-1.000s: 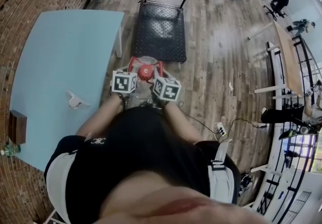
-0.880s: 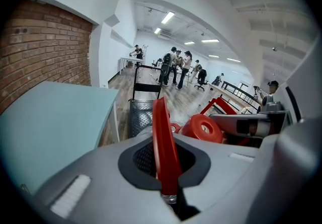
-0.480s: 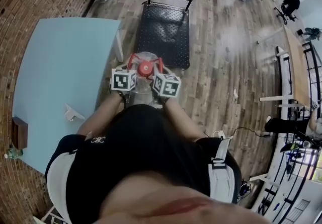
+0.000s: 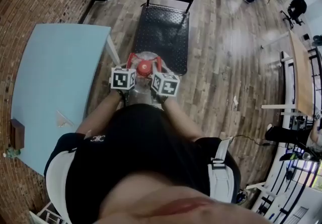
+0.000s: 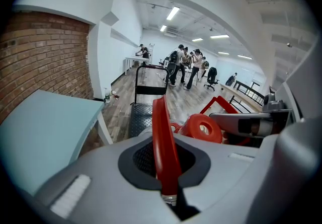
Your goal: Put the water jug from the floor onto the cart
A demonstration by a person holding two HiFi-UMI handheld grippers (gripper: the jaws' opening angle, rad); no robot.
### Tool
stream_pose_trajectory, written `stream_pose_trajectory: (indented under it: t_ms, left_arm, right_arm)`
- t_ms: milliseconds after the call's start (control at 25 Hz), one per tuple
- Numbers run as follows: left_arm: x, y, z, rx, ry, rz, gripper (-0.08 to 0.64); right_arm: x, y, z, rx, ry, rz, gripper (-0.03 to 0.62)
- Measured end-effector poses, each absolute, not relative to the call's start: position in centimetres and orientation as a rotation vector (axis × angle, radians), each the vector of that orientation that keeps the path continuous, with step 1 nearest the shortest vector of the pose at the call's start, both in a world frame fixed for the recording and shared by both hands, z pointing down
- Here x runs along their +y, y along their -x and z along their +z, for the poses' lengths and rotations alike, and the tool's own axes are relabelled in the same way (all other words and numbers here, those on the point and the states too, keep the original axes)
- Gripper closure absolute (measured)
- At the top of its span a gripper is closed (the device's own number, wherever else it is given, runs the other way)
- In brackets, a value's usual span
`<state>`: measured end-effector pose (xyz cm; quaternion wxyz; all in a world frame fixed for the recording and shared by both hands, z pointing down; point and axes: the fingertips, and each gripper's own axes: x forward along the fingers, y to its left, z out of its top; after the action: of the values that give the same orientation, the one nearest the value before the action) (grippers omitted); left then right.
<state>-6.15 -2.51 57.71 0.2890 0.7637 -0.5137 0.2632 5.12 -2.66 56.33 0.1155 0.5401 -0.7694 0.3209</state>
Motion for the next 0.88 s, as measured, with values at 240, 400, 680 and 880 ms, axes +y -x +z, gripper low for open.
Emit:
stream_pose_trajectory:
  t_ms: [240,400,680,880]
  left_arm:
    - [-4.4,2.8,57.8,-1.363,-2.033,0.724,0.558]
    - [-5.0,0.8,58.3,-1.342,-2.044,0.745,0.558]
    - [-6.0,-2.9,59.3,-1.265,-2.09,0.793,0.558]
    - [-7.7,-5.1,59.3,-1.215,-2.141,0.823,0.558]
  right_arm:
    - [-4.3,-8.7,56.8,-2.242,-1.603,0.984,0.575]
    - [-4.5,-10.8,57.4,-2.23,-1.622,1.011,0.575]
    - [-4.9,-14.5,58.3,-2.204,-1.685,1.051,0.575]
    - [-6.0,-16.5,58.0,-2.189,-1.754,1.079,0.574]
